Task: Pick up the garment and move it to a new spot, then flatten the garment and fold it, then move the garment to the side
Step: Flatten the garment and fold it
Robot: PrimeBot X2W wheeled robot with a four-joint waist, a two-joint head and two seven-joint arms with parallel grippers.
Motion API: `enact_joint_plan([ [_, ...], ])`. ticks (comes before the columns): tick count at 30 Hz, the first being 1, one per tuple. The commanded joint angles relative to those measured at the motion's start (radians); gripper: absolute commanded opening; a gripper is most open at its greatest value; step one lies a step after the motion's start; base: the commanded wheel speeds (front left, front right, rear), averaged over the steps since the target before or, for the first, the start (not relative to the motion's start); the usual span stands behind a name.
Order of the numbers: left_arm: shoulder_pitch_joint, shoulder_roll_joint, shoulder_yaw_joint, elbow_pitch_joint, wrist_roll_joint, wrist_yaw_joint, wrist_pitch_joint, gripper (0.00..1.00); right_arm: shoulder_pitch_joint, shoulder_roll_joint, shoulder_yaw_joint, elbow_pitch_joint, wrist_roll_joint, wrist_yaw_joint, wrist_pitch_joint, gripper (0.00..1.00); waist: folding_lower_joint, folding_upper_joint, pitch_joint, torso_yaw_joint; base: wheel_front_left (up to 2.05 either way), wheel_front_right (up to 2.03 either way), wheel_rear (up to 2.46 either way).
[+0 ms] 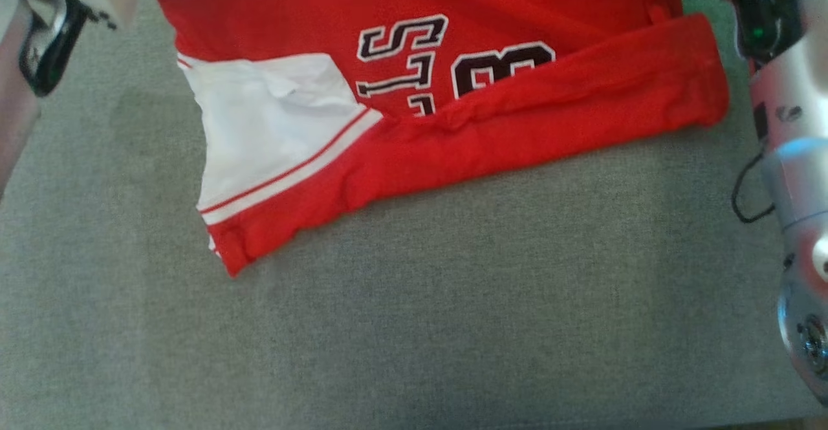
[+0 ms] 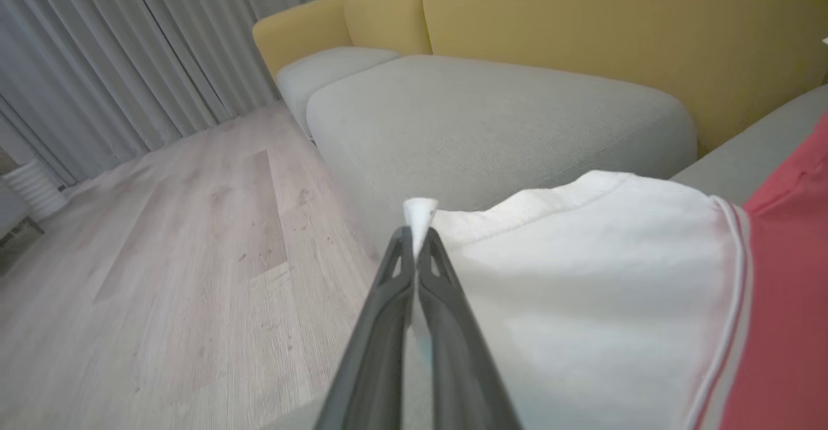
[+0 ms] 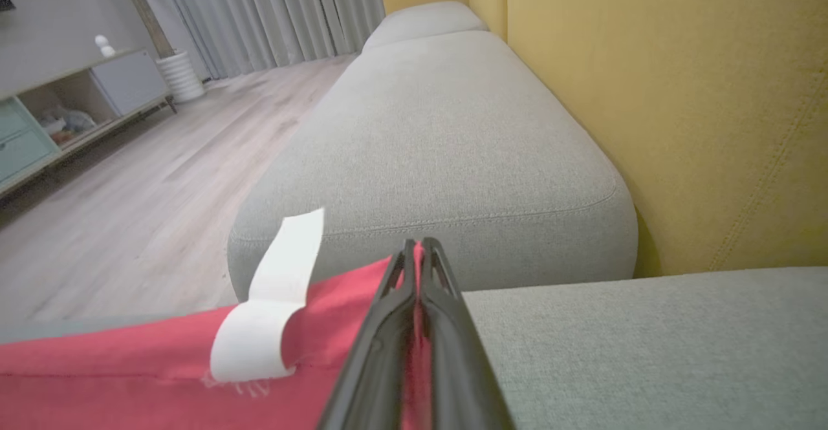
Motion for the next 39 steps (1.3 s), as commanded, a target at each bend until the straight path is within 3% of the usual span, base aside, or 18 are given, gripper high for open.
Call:
enact_joint_plan([
  [1,-0.073,0.026,0.051,0.027,0.017,0.008,-0.035,0.0,-0.029,0.027,0.013,-0.036,0.025,-0.002,-0.019,0.0,-0.0001,0.0,0.005,-0.004,0.0,0.0,0.0],
  [5,-0.083,-0.009,0.052,0.084,0.024,0.004,-0.067,0.0,-0.022,0.024,0.033,-0.029,0.059,-0.002,-0.019,0.0,-0.0001,0.0,0.001,0.001,0.0,0.0,0.0],
  [11,-0.017,-0.062,0.043,0.149,0.031,-0.021,-0.099,0.0,0.048,-0.029,0.085,-0.019,0.138,-0.002,-0.003,0.0,-0.0001,0.0,-0.044,0.039,0.0,0.0,0.0],
  [16,0.075,-0.072,0.027,0.105,0.037,-0.037,-0.104,0.0,0.128,-0.084,0.132,-0.053,0.23,-0.002,0.047,0.0,-0.0001,0.0,-0.096,0.07,0.0,0.0,0.0],
  [23,0.249,-0.036,-0.024,-0.022,0.03,-0.044,-0.095,0.0,0.262,-0.176,0.202,-0.102,0.338,-0.002,0.15,0.0,-0.0001,0.0,-0.167,0.109,0.0,0.0,0.0],
  [29,0.377,0.013,-0.077,-0.161,-0.001,-0.041,-0.002,0.0,0.363,-0.258,0.248,-0.118,0.387,-0.002,0.239,0.0,-0.0001,0.0,-0.217,0.134,0.0,0.0,0.0],
  [39,0.47,0.08,-0.119,-0.312,-0.019,0.021,0.101,0.0,0.426,-0.321,0.315,-0.147,0.415,-0.002,0.411,0.0,-0.0001,0.0,-0.238,0.132,0.0,0.0,0.0],
])
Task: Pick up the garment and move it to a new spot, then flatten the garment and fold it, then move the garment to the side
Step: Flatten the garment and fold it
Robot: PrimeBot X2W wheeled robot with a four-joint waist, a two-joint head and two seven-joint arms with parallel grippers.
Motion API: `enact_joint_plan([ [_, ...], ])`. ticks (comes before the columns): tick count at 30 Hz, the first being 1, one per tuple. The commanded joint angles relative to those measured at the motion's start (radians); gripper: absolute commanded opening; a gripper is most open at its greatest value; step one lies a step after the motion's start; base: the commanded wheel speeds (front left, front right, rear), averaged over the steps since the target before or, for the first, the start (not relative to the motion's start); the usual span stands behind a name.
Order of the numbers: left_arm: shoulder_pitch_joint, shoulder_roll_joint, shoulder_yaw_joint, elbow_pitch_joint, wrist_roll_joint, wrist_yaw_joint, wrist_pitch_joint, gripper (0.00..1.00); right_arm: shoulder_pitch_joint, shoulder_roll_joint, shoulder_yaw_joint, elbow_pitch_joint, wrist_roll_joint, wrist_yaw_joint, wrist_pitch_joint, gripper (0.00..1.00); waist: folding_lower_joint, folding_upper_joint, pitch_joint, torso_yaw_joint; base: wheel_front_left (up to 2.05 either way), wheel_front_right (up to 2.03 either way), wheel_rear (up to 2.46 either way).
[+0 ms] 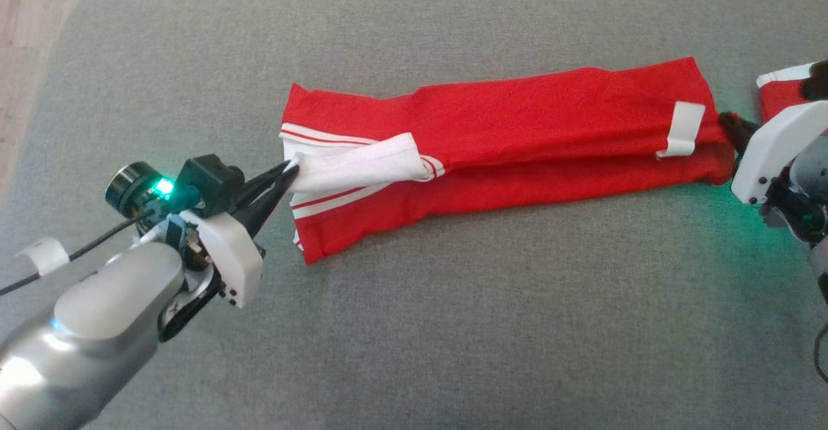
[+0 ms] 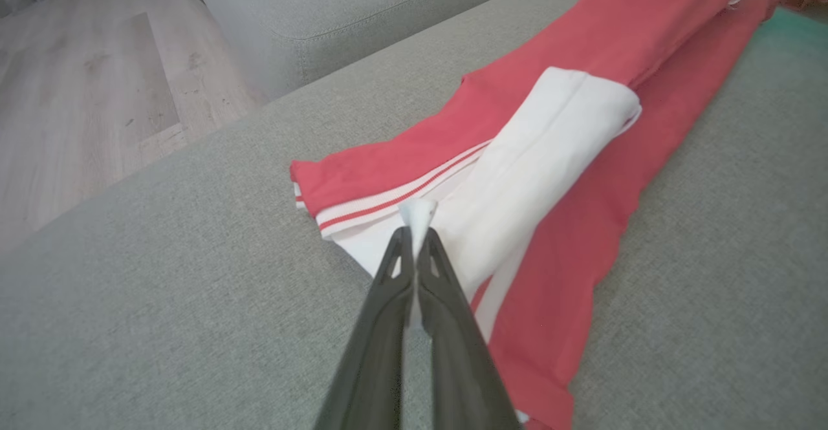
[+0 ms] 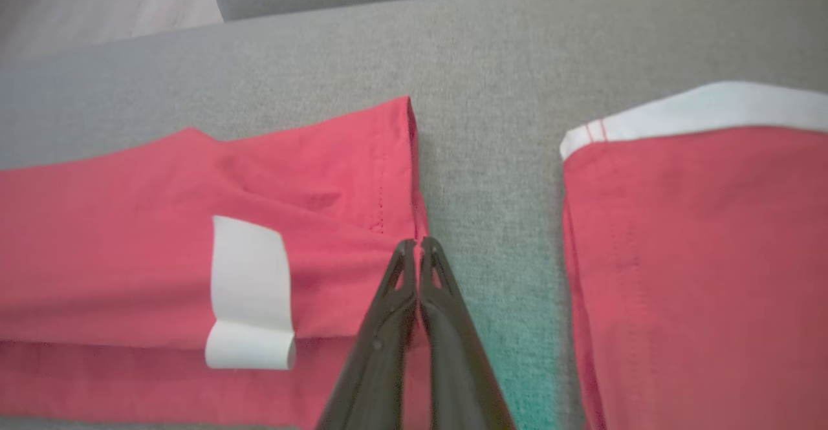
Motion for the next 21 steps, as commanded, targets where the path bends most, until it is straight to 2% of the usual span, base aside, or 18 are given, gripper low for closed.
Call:
enact_joint_plan([
  [1,-0.014,0.045,0.04,-0.022,-0.016,0.013,0.009,0.0,0.011,-0.031,0.021,-0.037,0.01,-0.002,0.031,0.0,0.0002,-0.0001,0.004,-0.007,0.0,0.0,0.0],
  [6,-0.002,0.047,0.031,-0.023,-0.021,0.024,0.031,0.0,0.018,-0.051,0.041,-0.076,0.028,-0.002,0.11,0.0,0.0002,-0.0001,0.014,-0.019,0.0,0.0,0.0],
  [11,0.011,0.041,0.023,-0.019,-0.036,0.025,0.059,0.0,0.022,-0.063,0.048,-0.096,0.021,-0.002,0.132,0.0,0.0002,-0.0001,0.019,-0.025,0.0,0.0,0.0],
  [12,0.014,0.039,0.021,-0.018,-0.039,0.025,0.067,0.0,0.022,-0.064,0.05,-0.098,0.011,-0.002,0.13,0.24,0.0002,-0.0001,0.019,-0.026,0.0,0.0,0.0],
  [13,0.017,0.037,0.019,-0.017,-0.041,0.027,0.071,0.46,0.023,-0.063,0.047,-0.097,0.007,-0.002,0.129,1.0,0.0002,-0.0001,0.017,-0.027,0.0,0.0,0.0],
  [14,0.019,0.033,0.021,-0.016,-0.042,0.031,0.066,1.0,0.023,-0.06,0.04,-0.096,0.007,-0.002,0.125,1.0,0.0002,-0.0001,0.015,-0.028,0.0,0.0,0.0],
  [16,0.018,0.024,0.033,-0.01,-0.044,0.048,0.045,1.0,0.015,-0.052,0.017,-0.103,0.011,-0.002,0.102,1.0,0.0002,-0.0001,0.007,-0.029,0.0,0.0,0.0],
  [21,0.001,-0.01,0.106,0.006,-0.064,0.112,-0.06,1.0,-0.024,-0.016,-0.072,-0.149,-0.001,-0.002,-0.054,1.0,0.0002,-0.0001,-0.02,-0.03,0.0,0.0,0.0],
])
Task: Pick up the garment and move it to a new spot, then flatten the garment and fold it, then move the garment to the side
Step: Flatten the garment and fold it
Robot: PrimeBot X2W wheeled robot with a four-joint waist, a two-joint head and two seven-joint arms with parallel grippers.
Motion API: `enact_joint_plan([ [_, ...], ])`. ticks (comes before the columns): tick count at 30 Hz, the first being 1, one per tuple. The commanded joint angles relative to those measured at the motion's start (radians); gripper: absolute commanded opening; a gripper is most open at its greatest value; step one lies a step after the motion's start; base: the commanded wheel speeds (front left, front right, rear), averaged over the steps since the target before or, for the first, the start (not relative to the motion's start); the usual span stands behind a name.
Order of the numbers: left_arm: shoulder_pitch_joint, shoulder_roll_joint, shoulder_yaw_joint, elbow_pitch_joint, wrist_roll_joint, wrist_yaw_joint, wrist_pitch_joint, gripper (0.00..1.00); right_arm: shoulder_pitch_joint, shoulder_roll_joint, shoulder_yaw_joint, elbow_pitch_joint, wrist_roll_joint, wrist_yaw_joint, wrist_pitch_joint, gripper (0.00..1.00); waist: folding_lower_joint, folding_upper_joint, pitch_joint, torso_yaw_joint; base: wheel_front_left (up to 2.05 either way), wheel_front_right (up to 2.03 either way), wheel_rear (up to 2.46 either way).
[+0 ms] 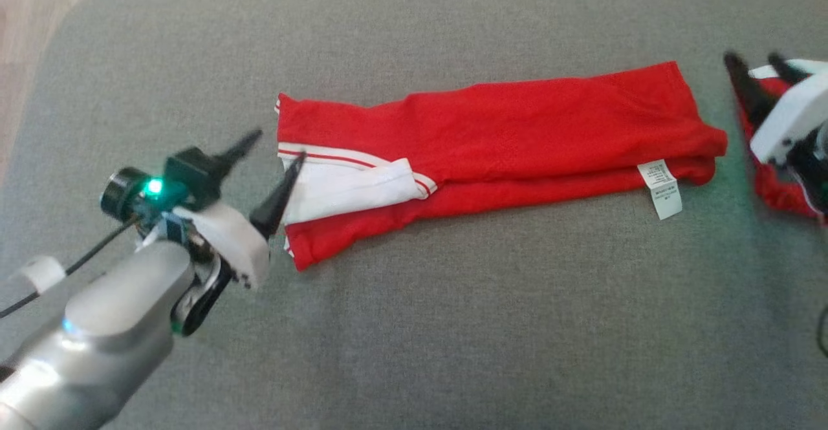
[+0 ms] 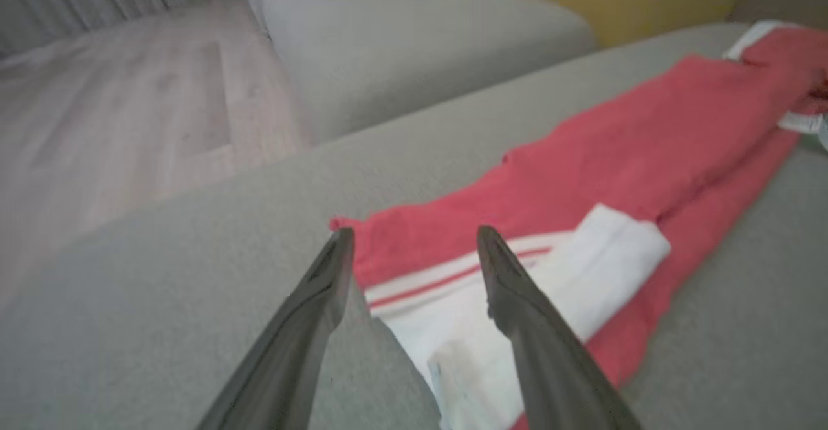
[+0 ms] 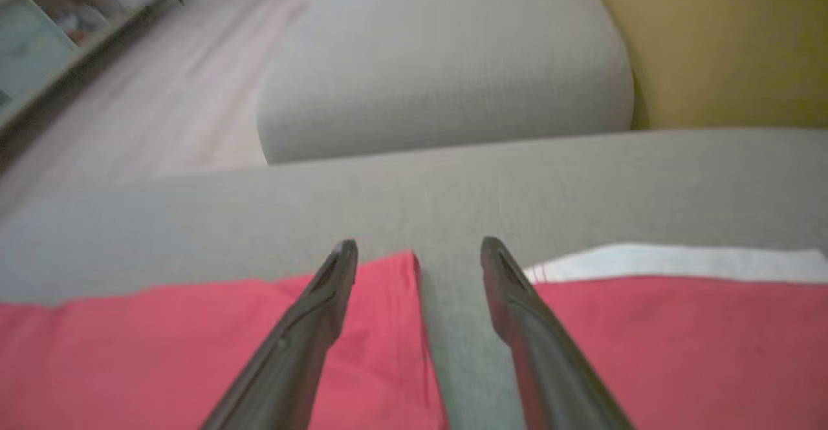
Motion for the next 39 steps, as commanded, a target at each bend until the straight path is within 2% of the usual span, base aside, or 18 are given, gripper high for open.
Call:
enact_joint_plan([
  [1,-0.041,0.021,0.068,-0.005,-0.01,0.019,-0.038,1.0,-0.025,0.014,-0.012,-0.046,-0.008,-0.002,-0.042,1.0,0.0,-0.0001,-0.012,0.0,0.0,0.0,0.0],
  [5,-0.043,-0.019,0.171,0.008,-0.047,0.08,-0.127,1.0,-0.031,0.091,-0.07,-0.097,-0.024,-0.002,-0.172,1.0,0.0,-0.0001,-0.038,0.0,0.0,0.0,0.0],
  [8,-0.025,-0.049,0.273,-0.004,-0.039,0.131,-0.148,1.0,-0.013,0.155,-0.094,-0.141,-0.062,-0.002,-0.288,1.0,0.0,-0.0001,-0.061,0.002,0.0,0.0,0.0],
  [11,0.04,-0.088,0.42,-0.073,0.027,0.169,-0.149,1.0,0.033,0.22,-0.117,-0.172,-0.129,-0.002,-0.4,1.0,0.0,-0.0001,-0.082,0.006,0.0,0.0,0.0],
  [16,0.218,-0.149,0.598,-0.156,0.167,0.186,-0.149,1.0,0.153,0.335,-0.172,-0.192,-0.246,-0.002,-0.516,1.0,0.0,-0.0001,-0.112,0.009,0.0,0.0,0.0],
  [21,0.403,-0.236,0.738,-0.222,0.287,0.159,-0.149,1.0,0.302,0.413,-0.234,-0.229,-0.344,-0.002,-0.551,1.0,0.0,-0.0001,-0.13,0.013,0.0,0.0,0.0],
  [27,0.565,-0.339,0.859,-0.236,0.392,0.094,-0.149,1.0,0.453,0.439,-0.273,-0.275,-0.414,-0.002,-0.559,1.0,0.0,-0.0001,-0.141,0.021,0.0,0.0,0.0],
  [33,0.59,-0.394,0.926,-0.226,0.462,0.036,-0.149,1.0,0.486,0.442,-0.275,-0.304,-0.436,-0.002,-0.56,1.0,0.0,-0.0001,-0.126,0.031,0.0,0.0,0.0],
  [39,0.548,-0.438,0.967,-0.213,0.521,-0.029,-0.149,1.0,0.409,0.442,-0.337,-0.274,-0.527,-0.002,-0.523,1.0,0.0,-0.0001,-0.058,0.048,0.0,0.0,0.0],
])
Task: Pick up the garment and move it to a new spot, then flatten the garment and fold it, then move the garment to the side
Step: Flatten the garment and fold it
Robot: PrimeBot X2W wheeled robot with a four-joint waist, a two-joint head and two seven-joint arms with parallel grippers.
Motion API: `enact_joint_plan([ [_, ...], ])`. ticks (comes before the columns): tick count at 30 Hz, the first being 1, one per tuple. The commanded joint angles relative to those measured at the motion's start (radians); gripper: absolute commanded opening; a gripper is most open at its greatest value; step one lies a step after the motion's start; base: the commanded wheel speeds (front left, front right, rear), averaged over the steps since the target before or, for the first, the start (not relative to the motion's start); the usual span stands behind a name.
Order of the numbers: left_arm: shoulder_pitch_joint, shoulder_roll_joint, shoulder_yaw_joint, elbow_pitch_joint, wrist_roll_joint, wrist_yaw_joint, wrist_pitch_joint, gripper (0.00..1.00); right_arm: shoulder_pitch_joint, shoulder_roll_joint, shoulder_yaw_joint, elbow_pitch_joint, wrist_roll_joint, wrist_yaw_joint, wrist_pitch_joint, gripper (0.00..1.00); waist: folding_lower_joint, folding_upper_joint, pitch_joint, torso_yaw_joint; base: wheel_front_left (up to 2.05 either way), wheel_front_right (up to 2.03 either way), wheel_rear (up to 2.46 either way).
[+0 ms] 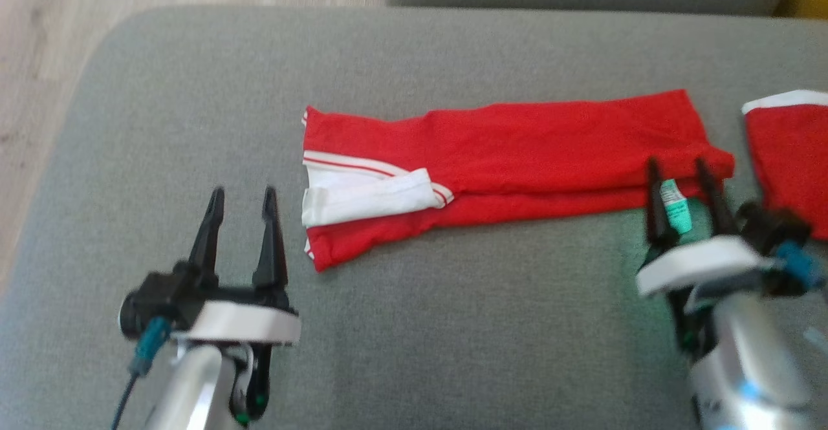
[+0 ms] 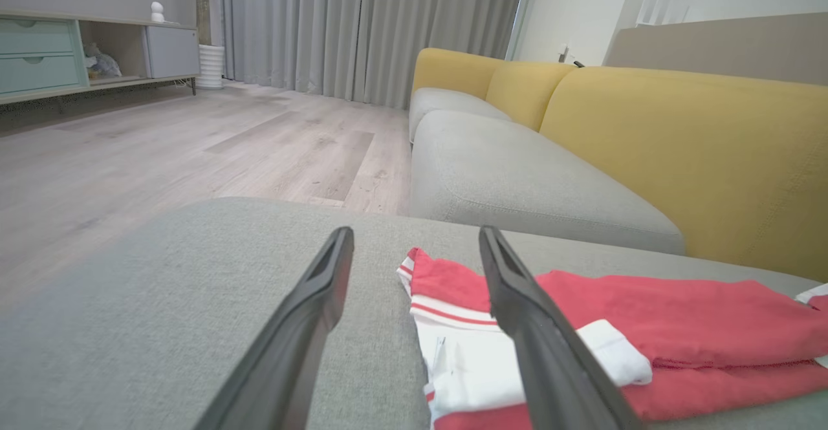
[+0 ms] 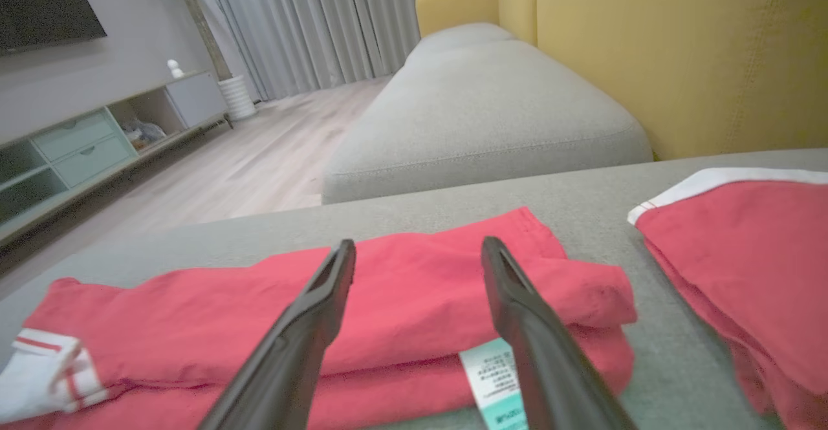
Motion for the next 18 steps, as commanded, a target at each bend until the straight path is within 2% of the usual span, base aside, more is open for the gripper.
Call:
enact_joint_plan([
  [1,-0.066,-0.002,0.048,-0.026,0.013,-0.012,-0.005,1.0,-0.074,0.001,-0.01,-0.017,-0.025,-0.002,0.014,1.0,-0.0001,-0.0001,0.036,0.012,0.0,0.0,0.0],
  [7,-0.113,-0.035,0.079,0.011,0.056,-0.053,-0.005,1.0,-0.214,0.001,-0.215,0.111,-0.102,-0.002,0.092,1.0,-0.0001,-0.0001,0.118,0.04,0.0,0.0,0.0],
  [13,-0.138,-0.05,0.102,0.03,0.076,-0.079,-0.005,1.0,-0.282,0.001,-0.345,0.252,-0.198,-0.002,0.133,1.0,-0.0001,-0.0001,0.142,0.054,0.0,0.0,0.0],
  [18,-0.144,-0.056,0.116,0.04,0.088,-0.091,-0.005,1.0,-0.31,0.001,-0.411,0.355,-0.256,-0.002,0.119,1.0,-0.0001,-0.0001,0.144,0.054,0.0,0.0,0.0],
])
